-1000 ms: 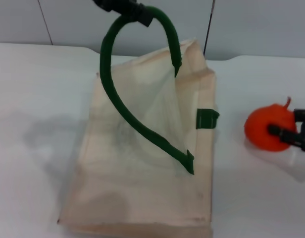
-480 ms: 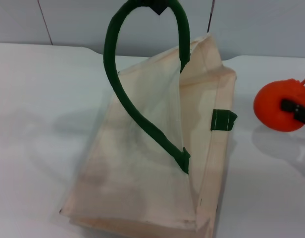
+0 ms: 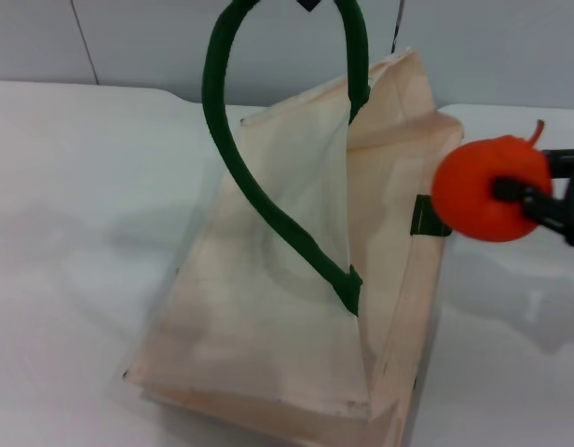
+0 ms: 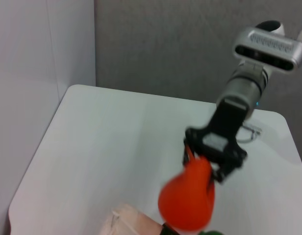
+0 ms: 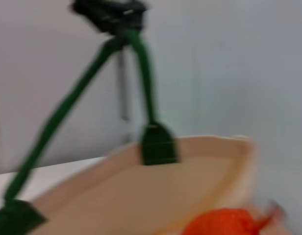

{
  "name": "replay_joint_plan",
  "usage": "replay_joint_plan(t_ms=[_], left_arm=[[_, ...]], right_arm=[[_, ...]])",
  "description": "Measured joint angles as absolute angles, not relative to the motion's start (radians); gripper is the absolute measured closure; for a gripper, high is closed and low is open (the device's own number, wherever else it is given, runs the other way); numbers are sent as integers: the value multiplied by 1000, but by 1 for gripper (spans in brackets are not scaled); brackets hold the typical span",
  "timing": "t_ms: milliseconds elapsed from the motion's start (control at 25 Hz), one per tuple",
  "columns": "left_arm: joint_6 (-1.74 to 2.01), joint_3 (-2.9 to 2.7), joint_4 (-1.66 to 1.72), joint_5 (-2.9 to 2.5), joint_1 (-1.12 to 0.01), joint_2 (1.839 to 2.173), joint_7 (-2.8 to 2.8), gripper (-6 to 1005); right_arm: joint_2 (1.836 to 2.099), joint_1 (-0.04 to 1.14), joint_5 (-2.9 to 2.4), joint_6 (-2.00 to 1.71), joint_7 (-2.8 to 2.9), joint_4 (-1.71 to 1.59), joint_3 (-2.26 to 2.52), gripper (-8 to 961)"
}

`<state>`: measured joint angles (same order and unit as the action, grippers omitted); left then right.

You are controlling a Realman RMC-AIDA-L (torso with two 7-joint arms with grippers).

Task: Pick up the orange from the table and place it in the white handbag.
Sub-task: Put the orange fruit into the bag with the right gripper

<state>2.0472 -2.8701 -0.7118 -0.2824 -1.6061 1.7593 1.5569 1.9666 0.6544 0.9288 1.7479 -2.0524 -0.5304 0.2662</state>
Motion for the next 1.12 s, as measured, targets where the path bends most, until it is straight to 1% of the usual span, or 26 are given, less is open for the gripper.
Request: replay_joint_plan(t_ms=[160, 360, 440, 520, 800, 960, 1120], left_arm=[[2046, -2869, -712, -280, -1606, 1759, 1557, 869], [2045, -2869, -707, -279, -1604, 1764, 1557, 868], [2044, -2868, -706, -278, -1606, 1765, 1557, 868], [2044, -2868, -706, -277, -1609, 1766, 1556, 869], [2045, -2867, -704, -275, -1614, 1768, 1555, 868], [2045, -2867, -704, -267, -1614, 1770, 1555, 868], [2045, -2867, -704, -254, -1613, 1770, 1554, 869]], right_arm=[[2000, 715, 927, 1745, -2053, -528, 328, 689], [2019, 808, 923, 1699, -2040, -497, 428, 723], [2020, 838, 923, 1649, -2034, -462, 465, 738], [2020, 865, 923, 1610, -2032, -428, 500, 782], [2023, 935, 924, 1505, -1998, -354, 581, 838], [2024, 955, 925, 1460, -1976, -337, 645, 872], [2026, 962, 927, 1387, -1941, -330, 661, 876]])
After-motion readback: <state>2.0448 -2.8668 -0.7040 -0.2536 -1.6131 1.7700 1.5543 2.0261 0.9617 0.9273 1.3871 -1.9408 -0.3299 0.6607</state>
